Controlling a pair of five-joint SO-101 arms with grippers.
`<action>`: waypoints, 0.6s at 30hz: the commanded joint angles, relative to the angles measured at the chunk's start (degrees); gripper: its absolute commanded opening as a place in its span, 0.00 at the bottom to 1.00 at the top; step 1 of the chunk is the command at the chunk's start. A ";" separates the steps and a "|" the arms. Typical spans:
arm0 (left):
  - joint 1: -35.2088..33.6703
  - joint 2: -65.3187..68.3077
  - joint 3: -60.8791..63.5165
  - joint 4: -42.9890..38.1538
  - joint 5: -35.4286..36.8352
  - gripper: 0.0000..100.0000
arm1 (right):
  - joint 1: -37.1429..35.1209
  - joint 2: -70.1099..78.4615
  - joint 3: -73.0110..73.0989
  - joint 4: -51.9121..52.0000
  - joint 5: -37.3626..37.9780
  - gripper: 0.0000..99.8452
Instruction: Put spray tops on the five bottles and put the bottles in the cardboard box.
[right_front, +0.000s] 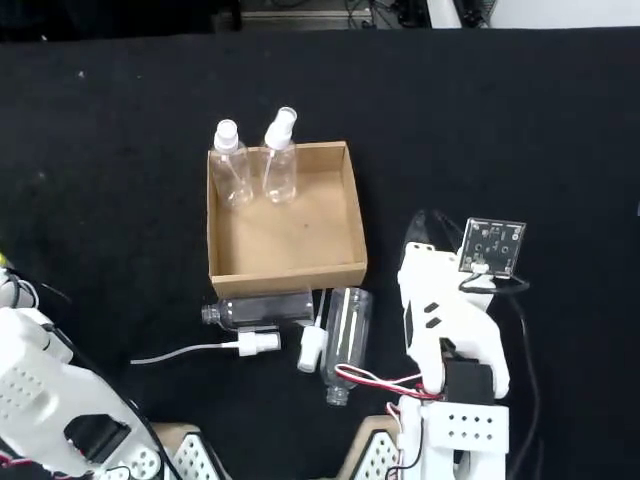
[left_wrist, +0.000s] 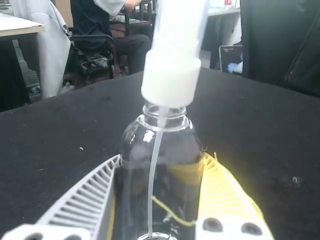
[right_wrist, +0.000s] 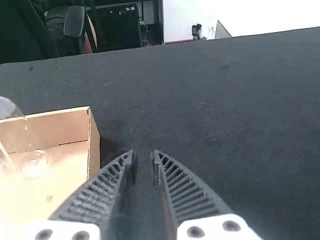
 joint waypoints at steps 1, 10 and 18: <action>-0.48 -0.26 -1.98 -1.05 -0.53 0.09 | -0.88 -0.75 -0.57 -1.85 0.44 0.04; -0.57 -0.09 -1.98 -1.05 -0.53 0.25 | -0.79 -0.75 -0.57 -1.85 0.44 0.04; -0.75 0.00 -1.89 -1.05 -0.53 0.38 | -0.79 -0.75 -0.57 -1.85 0.53 0.04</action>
